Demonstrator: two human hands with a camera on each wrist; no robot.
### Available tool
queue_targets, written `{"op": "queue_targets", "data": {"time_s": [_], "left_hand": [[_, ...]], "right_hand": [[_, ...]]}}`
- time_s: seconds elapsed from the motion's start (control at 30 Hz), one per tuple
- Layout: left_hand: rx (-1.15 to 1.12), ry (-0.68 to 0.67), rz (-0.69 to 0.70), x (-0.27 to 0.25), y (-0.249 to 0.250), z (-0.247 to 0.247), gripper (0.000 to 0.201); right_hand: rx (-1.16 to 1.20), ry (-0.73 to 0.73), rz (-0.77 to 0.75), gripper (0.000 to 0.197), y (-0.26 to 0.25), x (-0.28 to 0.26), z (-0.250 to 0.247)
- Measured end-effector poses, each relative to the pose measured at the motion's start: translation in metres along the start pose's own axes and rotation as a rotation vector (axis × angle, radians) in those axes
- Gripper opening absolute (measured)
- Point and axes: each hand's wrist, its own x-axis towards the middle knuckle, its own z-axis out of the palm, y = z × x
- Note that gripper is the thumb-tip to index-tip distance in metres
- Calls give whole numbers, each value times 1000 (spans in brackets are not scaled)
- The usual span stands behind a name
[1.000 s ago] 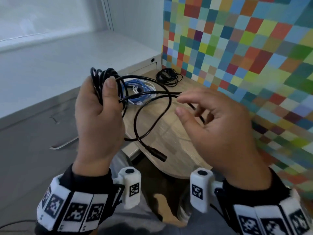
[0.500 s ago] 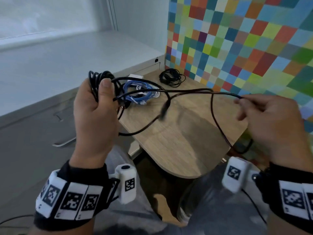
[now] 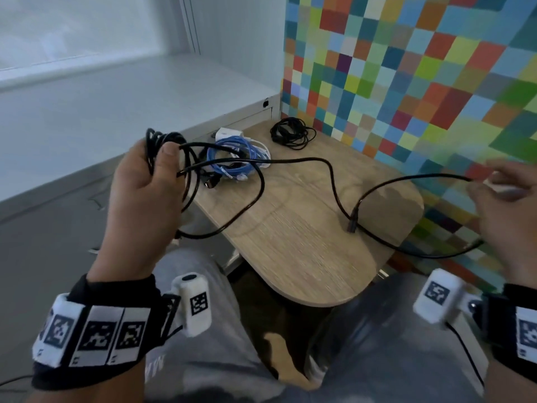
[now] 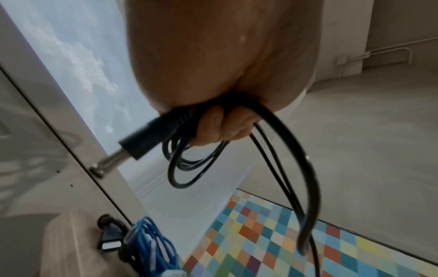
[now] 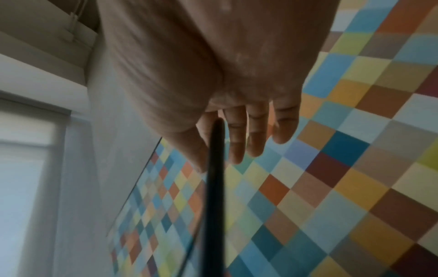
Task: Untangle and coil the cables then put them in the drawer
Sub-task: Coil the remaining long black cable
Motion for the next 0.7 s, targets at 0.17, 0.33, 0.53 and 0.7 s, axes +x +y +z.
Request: {"op": "queue_targets", "data": {"time_s": [0.17, 0.33, 0.53, 0.7], "left_hand": [[-49, -131, 158, -22, 14, 35, 15], [-94, -230, 171, -38, 26, 53, 15], [-116, 44, 19, -9, 11, 13, 27], [-231, 57, -31, -5, 7, 10, 35]], "right_hand": [[73, -171, -200, 45, -69, -27, 5], [147, -617, -429, 35, -120, -73, 24], [136, -239, -241, 59, -86, -40, 2], [-361, -346, -148, 52, -43, -15, 12]]}}
